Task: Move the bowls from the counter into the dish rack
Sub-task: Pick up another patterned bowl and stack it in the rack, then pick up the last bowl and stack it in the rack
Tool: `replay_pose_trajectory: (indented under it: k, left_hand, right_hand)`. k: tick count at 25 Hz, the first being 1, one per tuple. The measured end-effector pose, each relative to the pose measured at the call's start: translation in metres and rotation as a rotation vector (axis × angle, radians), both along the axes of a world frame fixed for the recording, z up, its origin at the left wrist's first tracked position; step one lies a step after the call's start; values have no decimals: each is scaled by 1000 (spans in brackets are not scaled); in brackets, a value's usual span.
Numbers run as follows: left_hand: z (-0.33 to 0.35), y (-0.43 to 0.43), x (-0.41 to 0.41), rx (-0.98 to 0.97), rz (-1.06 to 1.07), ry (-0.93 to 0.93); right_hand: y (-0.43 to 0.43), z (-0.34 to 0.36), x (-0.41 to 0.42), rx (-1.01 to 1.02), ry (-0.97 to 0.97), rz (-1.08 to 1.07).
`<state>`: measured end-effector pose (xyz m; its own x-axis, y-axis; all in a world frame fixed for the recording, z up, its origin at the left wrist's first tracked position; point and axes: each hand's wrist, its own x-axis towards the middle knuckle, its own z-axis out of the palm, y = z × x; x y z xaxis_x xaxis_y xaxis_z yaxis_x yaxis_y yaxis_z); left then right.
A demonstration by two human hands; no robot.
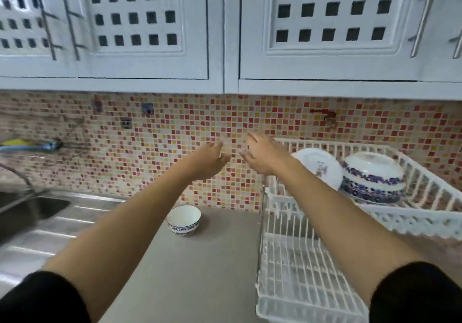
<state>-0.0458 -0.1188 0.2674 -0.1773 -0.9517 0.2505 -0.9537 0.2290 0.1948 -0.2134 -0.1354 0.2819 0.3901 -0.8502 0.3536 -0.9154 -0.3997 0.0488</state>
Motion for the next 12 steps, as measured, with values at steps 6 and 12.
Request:
replay_pose_trajectory:
  k: [6, 12]
  left_hand:
    - [-71, 3, 89, 113, 125, -60]
    - [-142, -15, 133, 224, 255, 30]
  right_hand:
    - [-12, -73, 100, 139, 1, -66]
    - [-48, -156, 139, 325, -71, -180]
